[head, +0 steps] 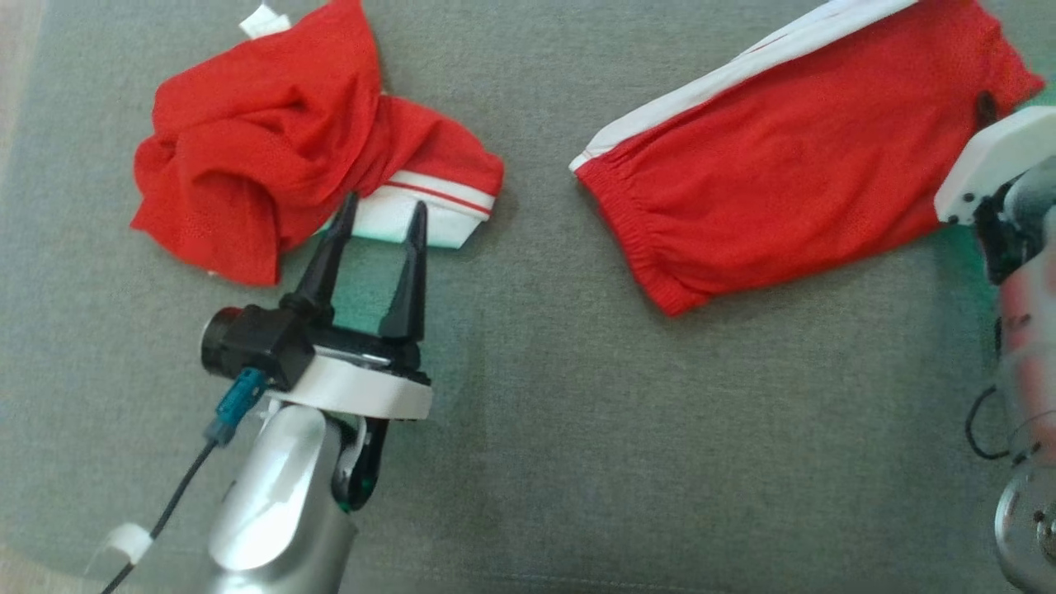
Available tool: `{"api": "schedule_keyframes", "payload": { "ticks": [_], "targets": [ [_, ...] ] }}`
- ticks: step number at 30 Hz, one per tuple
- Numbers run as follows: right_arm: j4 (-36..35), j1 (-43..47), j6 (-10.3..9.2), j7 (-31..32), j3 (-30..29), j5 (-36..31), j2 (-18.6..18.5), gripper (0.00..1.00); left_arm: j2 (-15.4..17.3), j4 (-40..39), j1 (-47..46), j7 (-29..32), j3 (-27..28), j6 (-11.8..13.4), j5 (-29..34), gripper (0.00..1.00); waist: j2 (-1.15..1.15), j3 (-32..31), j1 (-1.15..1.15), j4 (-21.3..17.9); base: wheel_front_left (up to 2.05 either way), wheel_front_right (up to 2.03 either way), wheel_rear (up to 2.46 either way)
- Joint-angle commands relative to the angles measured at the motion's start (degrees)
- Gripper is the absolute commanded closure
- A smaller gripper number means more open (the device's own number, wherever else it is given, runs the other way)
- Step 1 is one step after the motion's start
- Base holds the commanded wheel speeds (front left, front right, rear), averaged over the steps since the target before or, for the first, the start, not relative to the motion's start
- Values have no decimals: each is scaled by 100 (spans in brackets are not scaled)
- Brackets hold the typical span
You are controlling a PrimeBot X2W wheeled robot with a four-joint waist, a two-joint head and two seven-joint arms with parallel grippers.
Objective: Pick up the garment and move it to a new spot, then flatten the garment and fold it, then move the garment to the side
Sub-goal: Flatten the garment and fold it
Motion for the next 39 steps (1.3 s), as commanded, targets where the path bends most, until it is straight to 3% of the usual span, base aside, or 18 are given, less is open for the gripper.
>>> {"api": "schedule_keyframes", "payload": {
  "ticks": [1, 13, 23, 29, 39],
  "targets": [
    [-39, -46, -5, -76, 96, 40, 23, 100, 50, -134, -34, -36, 222, -30, 47, 0, 0, -90, 0, -88, 0, 0, 0],
    [63, 478, -5, -919, 255, 931, -440, 100, 75, -116, 359, -36, 470, -77, 114, 0, 0, -696, 0, -578, 0, 0, 0],
    [-190, 1410, -5, -1154, -22, 1569, -689, 100, 105, -122, 619, -36, 589, -95, 176, 0, 0, -1031, 0, -666, 0, 0, 0],
    [-406, 1502, -5, -1367, 78, 1778, -416, 100, 92, -87, 729, -36, 566, -104, 180, 0, 0, -1230, 0, -630, 0, 0, 0],
    [-1216, 1534, -5, -1507, 992, 2800, 198, 100, 62, -42, 975, -36, 611, -76, 135, 0, 0, -1657, 0, -503, 0, 0, 0]
  ]
}}
